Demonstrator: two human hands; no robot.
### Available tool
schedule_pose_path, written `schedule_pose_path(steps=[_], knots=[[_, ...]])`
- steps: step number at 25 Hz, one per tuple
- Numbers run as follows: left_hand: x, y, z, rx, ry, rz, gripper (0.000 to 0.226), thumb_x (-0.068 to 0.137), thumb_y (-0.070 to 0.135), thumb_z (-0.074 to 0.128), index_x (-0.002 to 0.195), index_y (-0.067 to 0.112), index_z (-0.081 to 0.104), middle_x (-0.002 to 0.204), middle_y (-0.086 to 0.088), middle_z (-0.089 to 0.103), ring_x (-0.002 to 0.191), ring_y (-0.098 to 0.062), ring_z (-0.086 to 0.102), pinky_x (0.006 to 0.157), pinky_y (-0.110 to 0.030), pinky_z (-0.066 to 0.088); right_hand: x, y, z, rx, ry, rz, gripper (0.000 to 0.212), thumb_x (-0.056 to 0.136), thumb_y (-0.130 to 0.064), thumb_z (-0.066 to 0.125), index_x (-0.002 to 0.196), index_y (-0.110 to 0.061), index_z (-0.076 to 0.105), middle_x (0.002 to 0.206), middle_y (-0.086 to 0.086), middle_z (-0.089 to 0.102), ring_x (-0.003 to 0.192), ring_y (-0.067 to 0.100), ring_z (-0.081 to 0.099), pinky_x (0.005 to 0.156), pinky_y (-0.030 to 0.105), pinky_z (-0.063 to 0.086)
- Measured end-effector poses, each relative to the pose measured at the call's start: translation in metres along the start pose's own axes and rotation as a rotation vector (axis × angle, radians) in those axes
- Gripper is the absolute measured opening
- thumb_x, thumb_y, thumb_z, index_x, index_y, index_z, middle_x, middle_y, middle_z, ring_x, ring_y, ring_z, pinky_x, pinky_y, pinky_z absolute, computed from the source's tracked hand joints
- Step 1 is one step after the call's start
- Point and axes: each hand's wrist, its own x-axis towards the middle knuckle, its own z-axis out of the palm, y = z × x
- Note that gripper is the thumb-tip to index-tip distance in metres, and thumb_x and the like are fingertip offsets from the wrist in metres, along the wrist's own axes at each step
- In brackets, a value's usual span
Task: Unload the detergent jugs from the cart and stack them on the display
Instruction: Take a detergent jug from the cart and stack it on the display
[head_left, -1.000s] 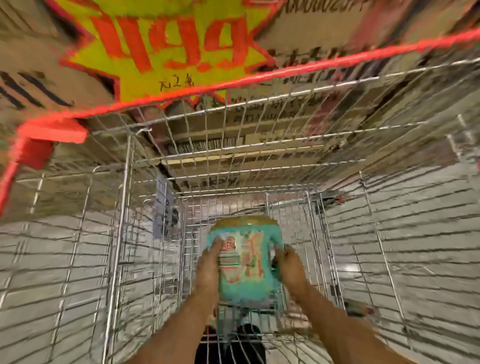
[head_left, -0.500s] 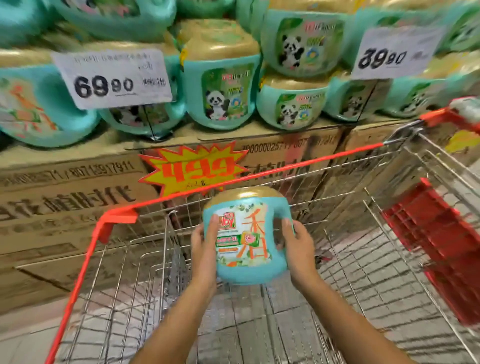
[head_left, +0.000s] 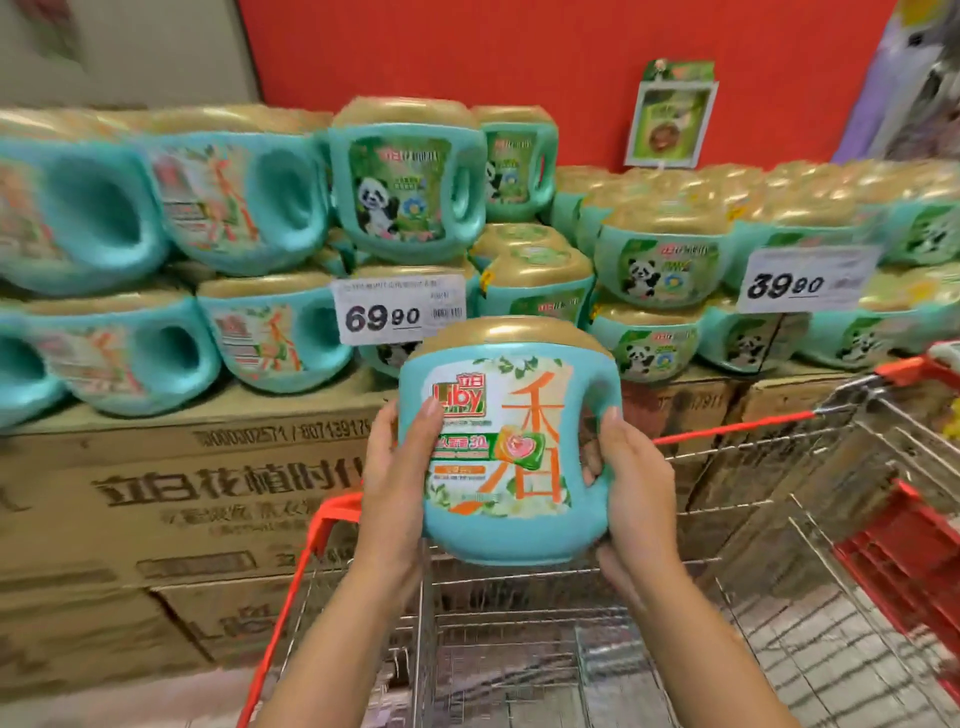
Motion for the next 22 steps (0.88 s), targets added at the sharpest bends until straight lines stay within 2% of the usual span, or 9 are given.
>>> schedule_pose_path(steps=[5,11,14,19,22], knots=[[-0.028,0.031,-0.041,-0.004,0.157,0.069,0.060,0.073,0.047,0.074,0.125,0.024,0.053,0.108,-0.008,0.074,0.094,-0.028,0.073,0.071,-0.039,0.061,-0.020,0.009,0.044,0.035,-0.176,0.073,0.041,0.098,-0.032,0.049,0.063,-0.012,0.041,0.053,0.000,0.036,0.043,0.010,0.035,0.039,0.019,0.034],[-0.083,0.071,-0.102,0.000,0.430,0.176,0.069,0.063,0.044,0.085,0.122,0.026,0.055,0.104,-0.006,0.075,0.086,-0.026,0.075,0.061,-0.031,0.059,-0.064,0.031,0.112,0.035,-0.477,0.185,0.040,0.096,-0.034,0.051,0.065,-0.010,0.043,0.053,0.002,0.039,0.046,0.013,0.037,0.040,0.020,0.035],[-0.110,0.097,-0.140,0.040,0.560,0.233,0.075,0.057,0.048,0.087,0.122,0.028,0.055,0.104,-0.005,0.076,0.087,-0.025,0.075,0.061,-0.031,0.059,-0.098,0.041,0.153,0.036,-0.607,0.207,0.041,0.095,-0.036,0.050,0.064,-0.010,0.042,0.054,0.003,0.039,0.048,0.015,0.037,0.041,0.020,0.034],[-0.147,0.142,-0.212,0.059,0.639,0.307,0.071,0.058,0.049,0.082,0.121,0.030,0.055,0.102,-0.004,0.076,0.086,-0.024,0.075,0.060,-0.030,0.059,-0.158,0.062,0.227,0.054,-0.753,0.231,0.043,0.097,-0.036,0.049,0.063,-0.011,0.041,0.056,0.005,0.039,0.051,0.017,0.037,0.042,0.022,0.034],[-0.162,0.175,-0.265,0.081,0.661,0.339,0.072,0.059,0.048,0.084,0.122,0.028,0.054,0.101,-0.004,0.076,0.085,-0.024,0.075,0.059,-0.030,0.059,-0.199,0.079,0.280,0.071,-0.782,0.236,0.043,0.098,-0.035,0.049,0.063,-0.011,0.041,0.056,0.006,0.038,0.053,0.018,0.036,0.046,0.026,0.033]])
